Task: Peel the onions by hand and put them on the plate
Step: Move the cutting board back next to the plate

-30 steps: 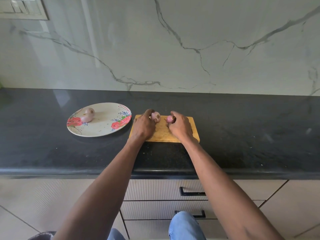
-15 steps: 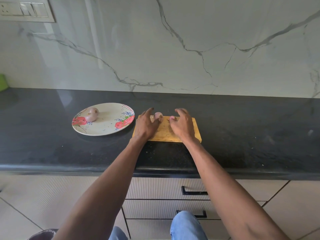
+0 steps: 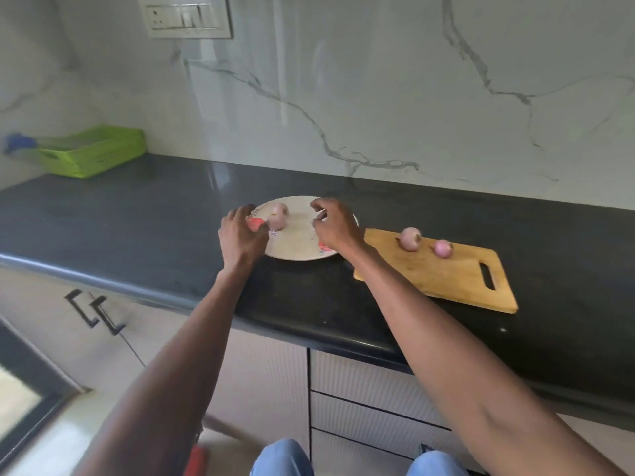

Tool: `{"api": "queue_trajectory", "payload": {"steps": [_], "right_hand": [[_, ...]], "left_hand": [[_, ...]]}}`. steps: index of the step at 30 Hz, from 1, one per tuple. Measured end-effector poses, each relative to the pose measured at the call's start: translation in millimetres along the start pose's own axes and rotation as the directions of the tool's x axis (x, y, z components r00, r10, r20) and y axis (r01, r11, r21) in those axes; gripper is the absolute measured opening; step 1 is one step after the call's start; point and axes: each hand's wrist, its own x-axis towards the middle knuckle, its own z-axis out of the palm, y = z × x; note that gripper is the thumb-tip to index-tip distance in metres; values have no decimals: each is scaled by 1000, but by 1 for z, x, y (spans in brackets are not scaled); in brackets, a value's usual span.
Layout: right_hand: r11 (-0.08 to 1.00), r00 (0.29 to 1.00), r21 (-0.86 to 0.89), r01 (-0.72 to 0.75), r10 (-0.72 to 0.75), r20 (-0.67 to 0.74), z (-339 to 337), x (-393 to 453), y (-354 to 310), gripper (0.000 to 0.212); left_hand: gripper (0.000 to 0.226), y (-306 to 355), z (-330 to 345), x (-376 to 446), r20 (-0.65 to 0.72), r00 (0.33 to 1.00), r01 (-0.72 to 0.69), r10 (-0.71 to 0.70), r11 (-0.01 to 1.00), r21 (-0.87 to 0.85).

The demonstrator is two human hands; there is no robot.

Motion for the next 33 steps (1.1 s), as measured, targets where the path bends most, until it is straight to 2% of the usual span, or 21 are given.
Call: {"api": "queue_trajectory", "payload": {"steps": [2,4,7,10,12,17,20,23,26,29,33], "right_hand": [[999,997,30,-15,13,76,17,17,-7,47],[996,992,72,-44,35,125,25,34,-15,52],[998,967,46,-33,20,254,33,52,-19,61],[998,918,56,13,-34,396,39,61,-17,51],[998,909,50,40,-57,414,43,64,-16,47],[989,952,-113,91,-53,302,52,64,-12,44],[989,964,-121,83,-49,261,54,62,-12,45],[980,968,-156,125,-87,235,52,60,-15,34],[966,979,-221,136,-97,179,53,59,-15,29],[977,994,-202,70,-52,93,53,53,-13,39],[996,993,-58,66,-72,-94,34,23,-13,24]], "left_hand": [[74,-8,-1,12,117,993,20,-22,1000,19],[82,-12,8,19,181,983,4,-19,997,83],[75,-13,17,25,181,983,-50,20,985,163],[55,-14,19,27,191,979,-107,72,978,180],[46,-14,19,27,183,980,-110,80,981,160],[45,-12,20,27,152,986,-91,70,987,131],[48,-12,20,30,159,984,-95,77,989,109],[55,-14,20,32,195,978,-101,76,987,123],[53,-13,20,30,224,972,-104,75,987,119],[38,-10,17,27,187,978,-112,91,988,105],[40,-2,8,16,83,980,-190,180,972,136]]}}
